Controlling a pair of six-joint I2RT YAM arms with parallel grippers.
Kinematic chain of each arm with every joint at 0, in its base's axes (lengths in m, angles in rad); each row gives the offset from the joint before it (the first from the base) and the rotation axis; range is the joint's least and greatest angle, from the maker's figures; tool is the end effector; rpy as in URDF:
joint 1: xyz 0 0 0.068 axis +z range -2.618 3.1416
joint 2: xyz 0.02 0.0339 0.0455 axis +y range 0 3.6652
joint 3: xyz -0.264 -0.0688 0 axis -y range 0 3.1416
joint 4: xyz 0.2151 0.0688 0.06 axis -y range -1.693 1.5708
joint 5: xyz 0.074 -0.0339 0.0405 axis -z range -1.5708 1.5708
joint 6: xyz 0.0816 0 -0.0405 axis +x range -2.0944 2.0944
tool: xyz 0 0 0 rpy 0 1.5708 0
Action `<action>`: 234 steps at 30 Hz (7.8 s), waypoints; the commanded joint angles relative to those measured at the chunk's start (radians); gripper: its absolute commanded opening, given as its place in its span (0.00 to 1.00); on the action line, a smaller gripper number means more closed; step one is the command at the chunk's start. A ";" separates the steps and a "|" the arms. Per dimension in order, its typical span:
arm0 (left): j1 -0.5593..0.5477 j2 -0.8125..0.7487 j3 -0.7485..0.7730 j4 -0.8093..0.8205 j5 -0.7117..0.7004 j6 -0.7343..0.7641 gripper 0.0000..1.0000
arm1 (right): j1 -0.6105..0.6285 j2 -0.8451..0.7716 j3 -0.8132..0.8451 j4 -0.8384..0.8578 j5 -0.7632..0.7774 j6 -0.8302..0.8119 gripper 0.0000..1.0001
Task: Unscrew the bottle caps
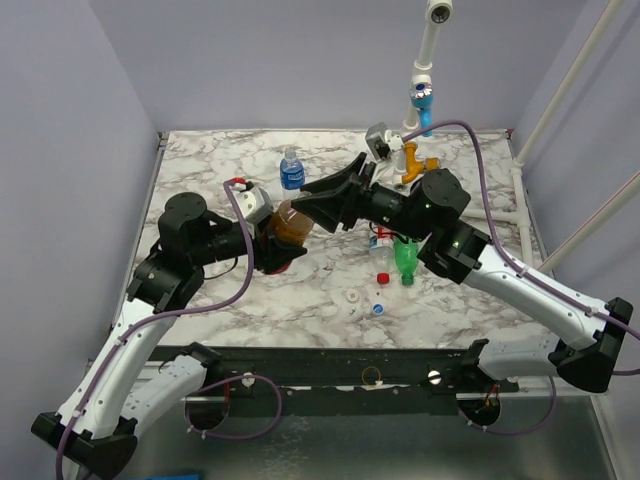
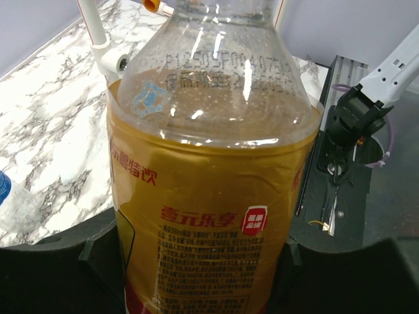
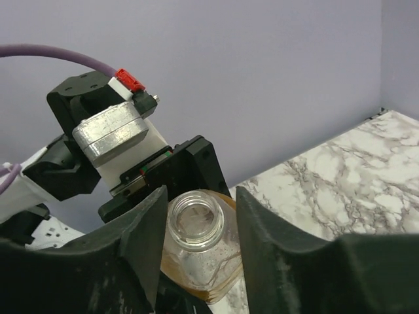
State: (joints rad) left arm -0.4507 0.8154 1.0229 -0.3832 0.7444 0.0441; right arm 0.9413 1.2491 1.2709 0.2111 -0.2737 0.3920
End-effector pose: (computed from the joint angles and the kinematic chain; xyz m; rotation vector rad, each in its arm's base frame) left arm 0.1281 -0.1234 0.3853 0.9581 1.5161 -0.9402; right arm 0.1580 0.2544 0.4638 -0.6360 1.3263 1.2903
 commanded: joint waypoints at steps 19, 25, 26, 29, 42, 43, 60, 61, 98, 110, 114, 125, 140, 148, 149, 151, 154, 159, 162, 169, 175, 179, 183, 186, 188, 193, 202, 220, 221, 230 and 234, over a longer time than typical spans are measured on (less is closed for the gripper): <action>0.006 -0.002 0.185 -0.315 -0.426 0.008 0.99 | 0.002 0.074 -0.022 -0.138 0.397 -0.308 0.10; 0.006 0.031 0.264 -0.449 -0.454 0.002 0.99 | -0.035 0.238 -0.069 -0.003 0.509 -0.426 0.10; 0.006 0.048 0.283 -0.476 -0.448 -0.006 0.99 | -0.049 0.263 -0.071 0.023 0.510 -0.425 0.10; 0.007 0.098 0.338 -0.566 -0.439 -0.013 0.99 | -0.086 0.334 -0.082 0.115 0.522 -0.429 0.10; 0.007 0.065 0.297 -0.553 -0.467 -0.012 0.99 | -0.173 0.549 -0.085 0.358 0.608 -0.469 0.07; 0.007 0.061 0.294 -0.551 -0.466 -0.008 0.99 | -0.176 0.564 -0.079 0.363 0.611 -0.472 0.07; 0.007 0.057 0.267 -0.528 -0.414 0.013 0.99 | -0.205 0.575 -0.081 0.349 0.579 -0.441 0.63; 0.007 0.057 0.267 -0.526 -0.409 0.013 0.99 | -0.205 0.566 -0.079 0.343 0.578 -0.441 0.66; 0.007 0.168 0.371 -0.496 -0.237 0.051 0.99 | -0.123 -0.010 -0.590 -0.422 0.797 0.248 1.00; 0.007 0.154 0.360 -0.496 -0.233 0.053 0.99 | -0.123 0.164 -0.630 -0.221 0.887 0.279 0.91; 0.007 0.154 0.355 -0.495 -0.227 0.052 0.99 | -0.123 0.212 -0.628 -0.156 0.882 0.278 0.84; 0.007 0.136 0.348 -0.474 -0.178 0.094 0.99 | -0.122 0.189 -0.647 -0.188 0.862 0.295 0.42; 0.006 0.065 0.299 -0.385 -0.097 0.267 0.99 | 0.172 -0.159 -0.578 -0.404 0.646 0.191 0.32; 0.006 0.009 0.313 -0.390 0.031 0.537 0.99 | 0.174 -0.232 -0.335 -0.532 0.214 0.039 0.40; 0.007 -0.002 0.306 -0.390 0.054 0.586 0.99 | 0.172 -0.216 -0.288 -0.549 0.179 0.027 0.40; 0.006 -0.026 0.284 -0.391 0.089 0.693 0.99 | 0.172 -0.176 -0.209 -0.563 0.138 0.014 0.40; 0.006 -0.056 0.266 -0.391 0.113 0.841 0.99 | 0.172 -0.096 -0.070 -0.605 0.124 -0.019 0.41; 0.006 -0.081 0.258 -0.453 0.105 1.019 0.99 | 0.172 0.024 0.120 -0.685 0.098 -0.098 0.41; 0.006 -0.085 0.246 -0.555 0.094 1.167 0.99 | 0.172 0.091 0.221 -0.739 0.075 -0.141 0.40; 0.006 -0.146 0.123 -0.589 0.025 1.428 0.99 | 0.173 0.174 0.349 -0.809 0.009 -0.196 0.40; 0.006 -0.163 0.059 -0.529 -0.010 1.547 0.99 | 0.173 0.237 0.413 -0.875 -0.036 -0.208 0.39; 0.006 -0.161 0.058 -0.444 -0.008 1.453 0.99 | 0.173 0.244 0.408 -0.872 -0.056 -0.210 0.38; 0.006 -0.160 0.050 -0.446 -0.004 1.396 0.99 | 0.175 0.251 0.425 -0.872 -0.072 -0.225 0.37; 0.006 -0.150 0.056 -0.457 0.004 1.356 0.98 | 0.186 0.263 0.442 -0.883 -0.074 -0.248 0.37; 0.006 -0.133 0.066 -0.473 0.004 1.341 0.96 | 0.202 0.278 0.460 -0.897 -0.067 -0.263 0.36; 0.006 -0.085 0.100 -0.491 0.007 1.317 0.82 | 0.215 0.319 0.495 -0.926 -0.028 -0.286 0.35; 0.006 -0.096 0.094 -0.493 0.006 1.304 0.45 | 0.215 0.300 0.504 -0.897 0.089 -0.300 0.46; 0.006 -0.025 0.076 0.094 -0.124 0.109 0.42 | 0.214 0.089 0.468 -0.512 0.537 -0.230 1.00; 0.006 -0.026 0.068 0.135 -0.140 0.041 0.42 | 0.215 0.097 0.485 -0.512 0.547 -0.229 1.00; 0.006 -0.021 0.069 0.268 -0.208 -0.153 0.40 | 0.215 0.108 0.463 -0.362 0.687 -0.213 0.90; 0.006 -0.017 0.086 0.279 -0.200 -0.152 0.39 | 0.214 0.135 0.475 -0.321 0.673 -0.184 0.85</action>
State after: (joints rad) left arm -0.4450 0.8032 1.0882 -0.1703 0.5667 -0.0319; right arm 1.1522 1.3617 1.7416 -0.2058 0.3550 0.1745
